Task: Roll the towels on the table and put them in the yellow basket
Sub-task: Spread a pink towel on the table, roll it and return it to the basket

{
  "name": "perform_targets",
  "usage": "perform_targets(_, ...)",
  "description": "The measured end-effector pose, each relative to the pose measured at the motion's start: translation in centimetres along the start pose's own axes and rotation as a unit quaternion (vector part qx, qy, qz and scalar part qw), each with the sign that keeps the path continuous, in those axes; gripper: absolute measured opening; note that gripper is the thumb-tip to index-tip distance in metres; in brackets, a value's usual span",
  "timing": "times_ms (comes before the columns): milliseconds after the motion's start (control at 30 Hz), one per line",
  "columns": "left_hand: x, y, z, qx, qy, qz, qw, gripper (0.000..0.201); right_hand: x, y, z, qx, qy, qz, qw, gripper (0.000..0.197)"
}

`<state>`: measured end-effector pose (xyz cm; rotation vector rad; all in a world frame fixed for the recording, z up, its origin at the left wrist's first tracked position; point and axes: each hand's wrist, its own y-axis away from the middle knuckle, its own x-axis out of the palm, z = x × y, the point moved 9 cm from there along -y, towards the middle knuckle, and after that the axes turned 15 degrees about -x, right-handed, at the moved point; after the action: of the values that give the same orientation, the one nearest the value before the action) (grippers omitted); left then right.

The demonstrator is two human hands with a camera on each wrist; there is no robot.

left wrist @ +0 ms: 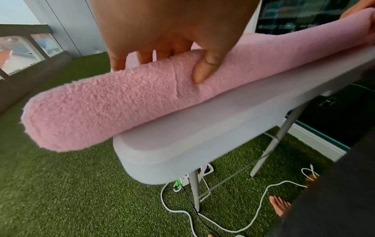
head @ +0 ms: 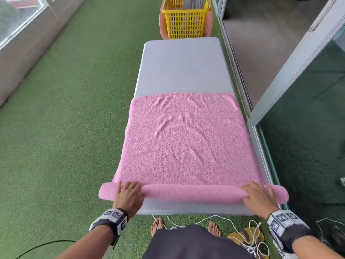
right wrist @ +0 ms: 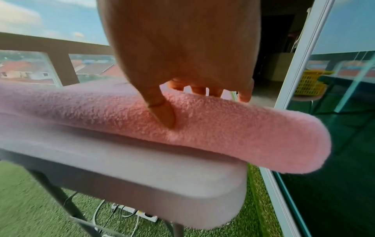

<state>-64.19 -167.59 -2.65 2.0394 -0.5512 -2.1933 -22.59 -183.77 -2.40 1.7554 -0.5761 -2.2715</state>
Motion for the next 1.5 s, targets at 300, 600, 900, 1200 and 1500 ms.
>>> perform_targets(300,2.8,2.0,-0.2,0.031,0.036,0.030,0.998,0.070,1.8,1.0,0.5,-0.012,0.007,0.005,1.000,0.070)
perform_targets(600,-0.7,-1.0,0.1,-0.055,0.135,-0.043,0.988,0.069,-3.1,-1.2,2.0,-0.036,-0.063,-0.115,0.991,0.049)
perform_targets(900,1.0,-1.2,-2.8,-0.061,0.056,-0.014,0.996,0.051,-0.8,-2.6,1.8,-0.002,-0.012,-0.104,0.994,0.067)
perform_targets(1200,-1.0,-0.6,-10.4,0.006,0.096,0.004,0.995,0.023,-2.2,-0.6,-6.0,0.111,-0.038,-0.099,0.988,0.048)
perform_targets(1500,0.4,1.7,-2.7,0.031,0.127,-0.005,0.991,0.027,0.8,-0.1,0.5,0.013,-0.029,-0.041,0.999,0.045)
